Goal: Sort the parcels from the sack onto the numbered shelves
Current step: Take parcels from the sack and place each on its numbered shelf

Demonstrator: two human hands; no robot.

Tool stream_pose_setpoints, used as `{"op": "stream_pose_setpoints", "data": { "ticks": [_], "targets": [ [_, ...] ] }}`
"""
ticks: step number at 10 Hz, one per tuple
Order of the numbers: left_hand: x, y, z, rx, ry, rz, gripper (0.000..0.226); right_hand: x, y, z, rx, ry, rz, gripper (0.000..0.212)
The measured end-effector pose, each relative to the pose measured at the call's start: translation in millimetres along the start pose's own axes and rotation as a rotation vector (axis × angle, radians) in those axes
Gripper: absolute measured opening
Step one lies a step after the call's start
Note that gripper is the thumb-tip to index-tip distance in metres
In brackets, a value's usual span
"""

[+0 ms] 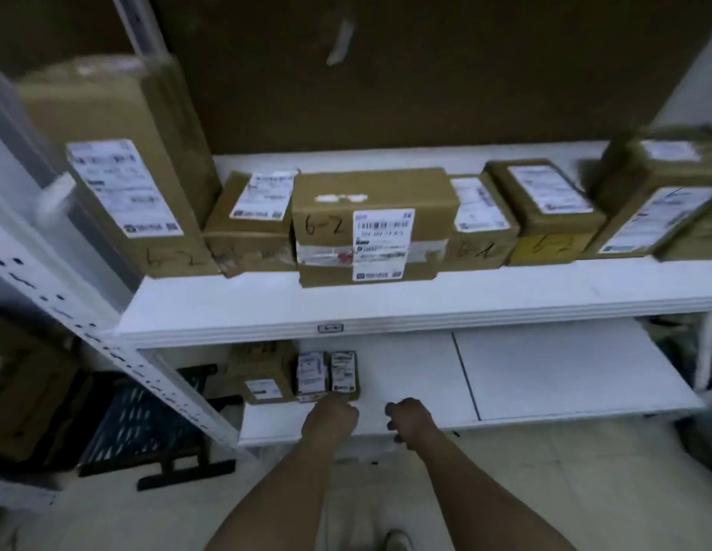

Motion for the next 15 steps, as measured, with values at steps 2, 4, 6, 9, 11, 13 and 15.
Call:
{"op": "stream_pose_setpoints", "data": {
  "ticks": [2,4,6,9,11,13,15],
  "targets": [
    [85.2,-14.6,-82.8,-0.055,0.111,0.100,0.041,-14.7,-86.3,-91.5,0.071,-0.017,0.107,0.016],
    [173.2,33.2,-141.8,-0.138,0.222,0.148,0.029,37.6,-187.0,-139.9,0.173,-0.017,0.186,0.018],
    [297.4,120.2,-199.1,-0.174,0.336,0.197,0.032,123.2,-321.8,-160.0,0.237,0.025,0.174,0.018],
    [464.9,261.9,-279.6,-0.283,0.445,0.288,0.040,237.9,-535.3,-195.4,0.447,0.052,0.248,0.038],
    [555.6,338.4,-303.4,-0.350,0.535,0.336,0.044,295.5,-612.8,-198.6,0.462,0.087,0.370,0.030],
    [646.6,407.9,-294.2,-0.387,0.556,0.349,0.046,340.9,-709.1,-164.0,0.525,0.136,0.349,0.025],
    [758.5,477.1,-264.5,-0.448,0.504,0.365,0.041,370.4,-822.3,-113.2,0.532,0.223,0.314,0.012]
  ]
}}
Point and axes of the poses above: each hand's wrist, its own z-axis towards the middle knuckle, its own y-axis out of the palm, x = y × z, the point moved 2 cm from there along z, towards the middle knuckle, and after that the axes turned 4 degrees about z, right-handed, at the moved point
